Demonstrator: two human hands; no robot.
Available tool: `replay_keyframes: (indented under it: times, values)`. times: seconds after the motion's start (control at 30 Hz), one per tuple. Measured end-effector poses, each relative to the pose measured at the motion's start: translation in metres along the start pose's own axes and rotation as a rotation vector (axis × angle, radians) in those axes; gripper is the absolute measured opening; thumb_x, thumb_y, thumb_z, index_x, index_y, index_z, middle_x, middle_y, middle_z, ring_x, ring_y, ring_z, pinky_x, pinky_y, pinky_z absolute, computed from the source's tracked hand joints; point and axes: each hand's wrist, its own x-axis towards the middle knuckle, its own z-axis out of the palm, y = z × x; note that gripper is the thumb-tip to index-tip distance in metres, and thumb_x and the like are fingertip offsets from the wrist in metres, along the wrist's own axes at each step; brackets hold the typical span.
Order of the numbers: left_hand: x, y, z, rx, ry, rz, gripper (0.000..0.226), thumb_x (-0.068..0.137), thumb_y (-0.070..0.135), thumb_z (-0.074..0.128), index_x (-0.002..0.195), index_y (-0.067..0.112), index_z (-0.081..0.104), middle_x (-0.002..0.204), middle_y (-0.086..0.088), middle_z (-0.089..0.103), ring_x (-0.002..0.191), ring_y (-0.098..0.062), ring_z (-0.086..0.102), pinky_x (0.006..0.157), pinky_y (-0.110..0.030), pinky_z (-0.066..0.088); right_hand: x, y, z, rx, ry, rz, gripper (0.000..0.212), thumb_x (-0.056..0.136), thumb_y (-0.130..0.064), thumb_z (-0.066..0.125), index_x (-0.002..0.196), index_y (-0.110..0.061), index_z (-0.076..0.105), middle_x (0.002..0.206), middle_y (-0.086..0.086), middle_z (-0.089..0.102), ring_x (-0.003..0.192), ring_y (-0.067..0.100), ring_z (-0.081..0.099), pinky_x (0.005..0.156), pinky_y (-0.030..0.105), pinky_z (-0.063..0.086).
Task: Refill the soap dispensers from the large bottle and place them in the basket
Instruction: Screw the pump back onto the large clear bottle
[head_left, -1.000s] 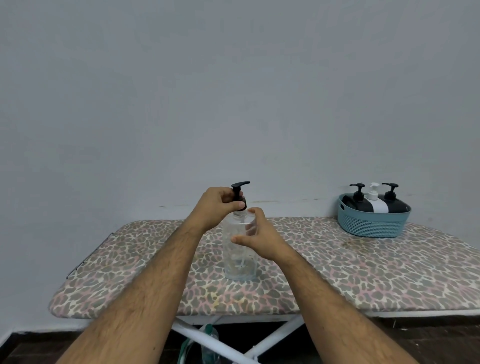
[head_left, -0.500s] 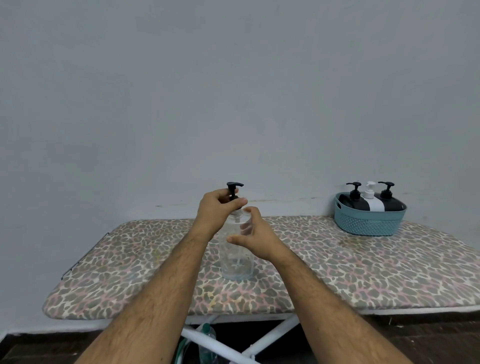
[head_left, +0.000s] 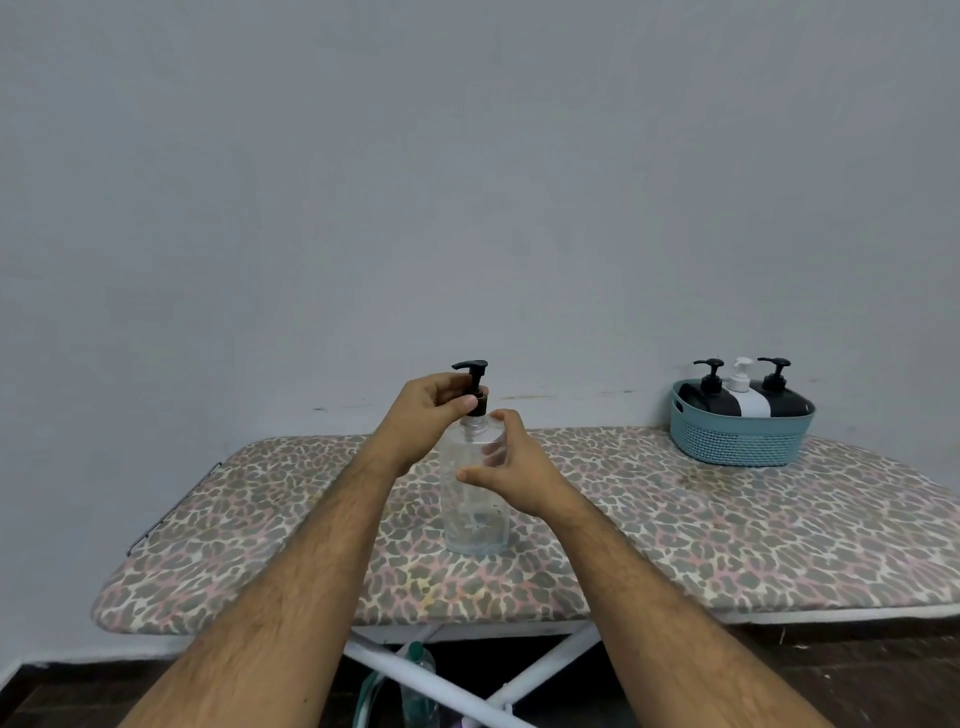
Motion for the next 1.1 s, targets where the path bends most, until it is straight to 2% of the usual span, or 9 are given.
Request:
replay_keyframes:
  times: [0.17,0.37,0.47,0.6,0.77,0.83,0.97,1.03,1.1]
  values:
    - [-0.004,-0.006,0.010,-0.043,0.194,0.033,0.028,0.084,0.003,0.074,0.111,0.006,0.070,0.103,-0.002,0.076,0.100,-0.012,0.071,0.097,-0.031,0.053,0.000,0.000,0.000,0.007,-0.003,0.001,0.093,0.079,-0.038,0.084,0.149,-0.027,0.024,0.121,0.004,0.055,0.109,0.018,0.060,0.088,0.033,0.051]
    - [-0.002,-0.007,0.010,-0.030,0.194,0.021,0.029,0.084,0.006,0.074,0.112,0.010,0.069,0.105,0.000,0.076,0.102,-0.012,0.071,0.098,-0.033,0.052,0.000,0.000,0.000,0.005,-0.008,0.006,0.093,0.079,-0.038,0.084,0.149,-0.025,0.024,0.121,0.004,0.054,0.109,0.018,0.059,0.086,0.031,0.050]
    - [-0.004,-0.005,0.009,0.001,0.172,0.039,0.027,0.084,0.004,0.074,0.109,0.013,0.070,0.103,0.002,0.076,0.100,-0.009,0.071,0.096,-0.030,0.053,0.000,-0.001,-0.001,0.002,-0.013,0.005,0.093,0.079,-0.039,0.083,0.149,-0.026,0.024,0.121,0.004,0.054,0.109,0.018,0.059,0.086,0.032,0.050]
    - [-0.007,-0.006,0.011,0.003,0.256,0.059,0.036,0.076,0.004,0.081,0.110,0.011,0.071,0.098,0.002,0.077,0.096,-0.008,0.072,0.090,-0.028,0.055,0.001,-0.002,-0.001,-0.005,-0.011,0.002,0.092,0.079,-0.039,0.083,0.149,-0.027,0.025,0.120,0.003,0.055,0.109,0.017,0.059,0.087,0.032,0.052]
    - [-0.010,-0.010,0.023,-0.011,0.359,0.076,0.035,0.075,0.007,0.082,0.107,0.018,0.070,0.098,0.007,0.075,0.092,-0.001,0.071,0.081,-0.016,0.055,0.001,-0.001,-0.001,-0.002,-0.004,0.007,0.093,0.078,-0.040,0.083,0.149,-0.026,0.024,0.120,0.002,0.055,0.109,0.016,0.060,0.090,0.035,0.053]
    - [-0.009,-0.011,0.024,-0.034,0.317,0.055,0.033,0.081,0.007,0.078,0.109,0.020,0.067,0.102,0.008,0.074,0.097,-0.001,0.070,0.081,-0.013,0.053,0.000,0.000,-0.002,0.010,-0.012,0.013,0.094,0.079,-0.040,0.083,0.150,-0.026,0.023,0.121,0.003,0.055,0.109,0.016,0.059,0.088,0.034,0.053]
    - [-0.004,-0.009,0.011,0.004,0.076,0.031,0.031,0.095,0.004,0.060,0.126,0.011,0.061,0.113,0.005,0.072,0.107,-0.004,0.067,0.086,-0.013,0.051,0.000,0.000,-0.005,0.026,-0.037,0.023,0.093,0.080,-0.038,0.082,0.150,-0.026,0.023,0.122,0.003,0.055,0.108,0.015,0.058,0.076,0.026,0.050]
    - [-0.002,-0.005,0.004,0.072,-0.009,0.011,0.030,0.099,0.005,0.052,0.126,0.013,0.061,0.116,0.006,0.071,0.108,-0.001,0.066,0.087,-0.010,0.047,0.001,0.000,-0.004,0.024,-0.034,0.025,0.093,0.080,-0.038,0.083,0.150,-0.027,0.023,0.121,0.003,0.055,0.106,0.013,0.058,0.073,0.023,0.048]
    - [0.000,0.000,0.003,0.103,-0.019,-0.026,0.029,0.100,0.007,0.048,0.123,0.012,0.064,0.114,0.005,0.073,0.108,0.001,0.065,0.087,-0.011,0.043,0.002,-0.001,-0.003,0.017,-0.028,0.027,0.093,0.080,-0.038,0.083,0.150,-0.027,0.023,0.121,0.003,0.055,0.104,0.012,0.059,0.072,0.023,0.048]
